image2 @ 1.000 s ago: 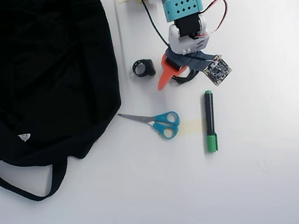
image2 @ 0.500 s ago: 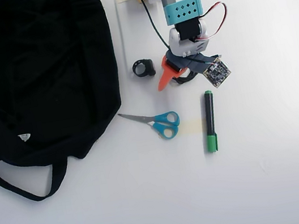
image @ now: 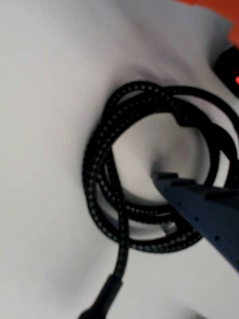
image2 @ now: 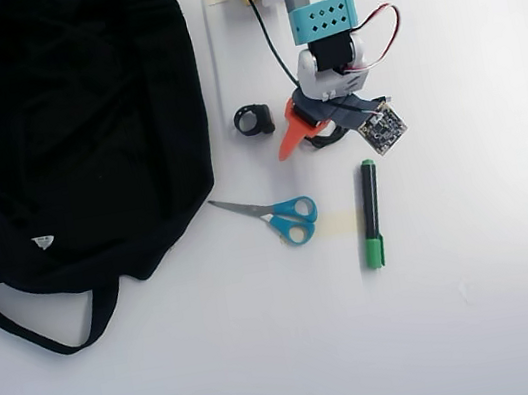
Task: Put the cable into the black bag
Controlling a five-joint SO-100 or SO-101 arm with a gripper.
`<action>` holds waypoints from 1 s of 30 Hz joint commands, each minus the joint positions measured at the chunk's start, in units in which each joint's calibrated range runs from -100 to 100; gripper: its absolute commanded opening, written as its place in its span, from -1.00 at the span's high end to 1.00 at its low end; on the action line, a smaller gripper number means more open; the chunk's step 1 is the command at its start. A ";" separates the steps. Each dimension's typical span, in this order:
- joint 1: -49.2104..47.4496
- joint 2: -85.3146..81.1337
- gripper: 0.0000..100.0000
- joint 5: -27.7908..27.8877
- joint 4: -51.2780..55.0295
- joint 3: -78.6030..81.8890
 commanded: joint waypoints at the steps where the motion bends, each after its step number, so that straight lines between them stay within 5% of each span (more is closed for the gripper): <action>1: 0.51 -0.13 0.19 0.29 -0.56 -0.37; 11: 0.51 -0.13 0.54 0.29 -0.56 -0.37; 30: 0.51 -0.21 0.77 0.34 -0.56 -0.55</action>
